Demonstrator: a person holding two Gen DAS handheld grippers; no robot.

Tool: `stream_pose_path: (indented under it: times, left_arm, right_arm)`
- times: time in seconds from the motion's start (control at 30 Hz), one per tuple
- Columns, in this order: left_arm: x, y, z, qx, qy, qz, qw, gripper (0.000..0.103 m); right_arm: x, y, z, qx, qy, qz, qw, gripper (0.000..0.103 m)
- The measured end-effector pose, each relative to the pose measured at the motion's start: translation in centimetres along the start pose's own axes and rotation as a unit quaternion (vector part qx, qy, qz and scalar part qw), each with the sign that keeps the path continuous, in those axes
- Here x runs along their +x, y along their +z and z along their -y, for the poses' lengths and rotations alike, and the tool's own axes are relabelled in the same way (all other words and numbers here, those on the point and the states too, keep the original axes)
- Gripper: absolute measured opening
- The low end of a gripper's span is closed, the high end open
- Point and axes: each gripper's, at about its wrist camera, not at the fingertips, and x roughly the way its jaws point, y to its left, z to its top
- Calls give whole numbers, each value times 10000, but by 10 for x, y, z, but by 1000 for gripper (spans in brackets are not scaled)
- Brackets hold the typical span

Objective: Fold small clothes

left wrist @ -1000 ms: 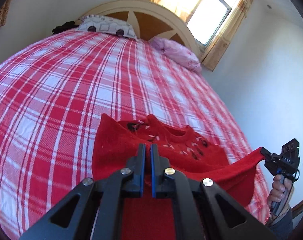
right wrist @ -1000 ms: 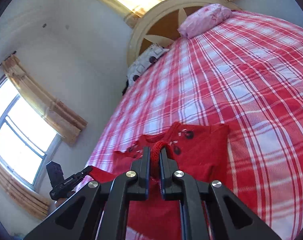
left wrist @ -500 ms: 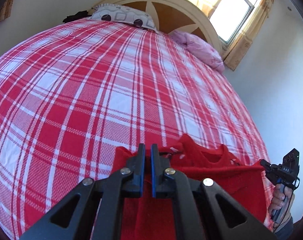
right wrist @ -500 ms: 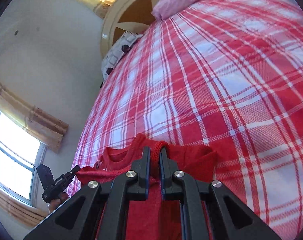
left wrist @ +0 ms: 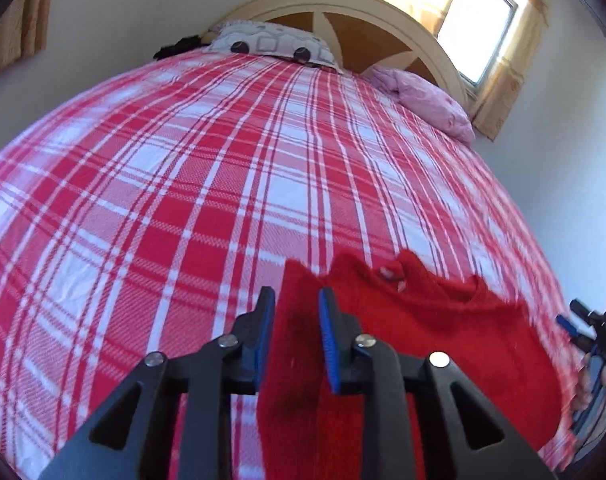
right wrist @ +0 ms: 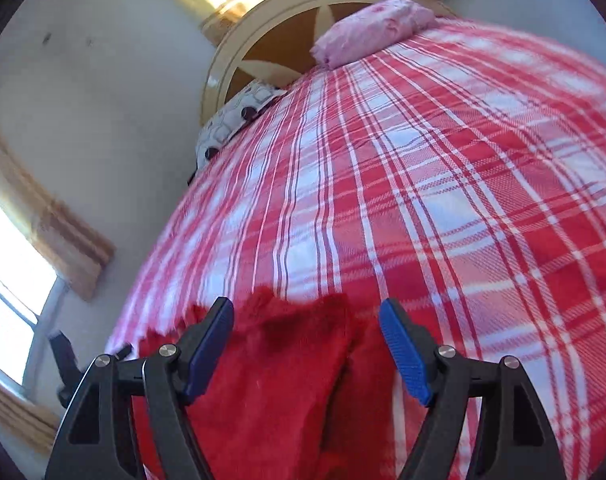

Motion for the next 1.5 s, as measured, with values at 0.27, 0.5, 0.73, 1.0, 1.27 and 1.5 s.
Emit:
stream_pose_path:
  times: [0.27, 0.5, 0.73, 1.0, 1.27, 1.5]
  left_arm:
    - [-40, -46, 18, 748, 204, 255, 9967, 70]
    - [-7, -67, 20, 1268, 914, -145, 9876, 88]
    - [-31, -74, 1, 809, 735, 26, 9940, 93]
    - [-22, -83, -14, 482, 752, -134, 9959, 103]
    - [-19, -86, -24, 244, 474, -250, 9983, 103]
    - [-22, -88, -23, 269, 483, -232, 9982, 103]
  right_arm:
    - [-32, -78, -54, -1019, 401, -446, 9930, 76]
    - [-10, -119, -60, -1415, -181, -789, 9866, 76]
    - [-33, -129, -73, -1611, -248, -581, 9849, 76]
    - [-26, -150, -75, -1993, -754, -571, 9754, 76]
    - [-23, -159, -65, -1865, -1172, -615, 9735, 76]
    - [-24, -162, -69, -1901, -1437, -561, 9696, 76]
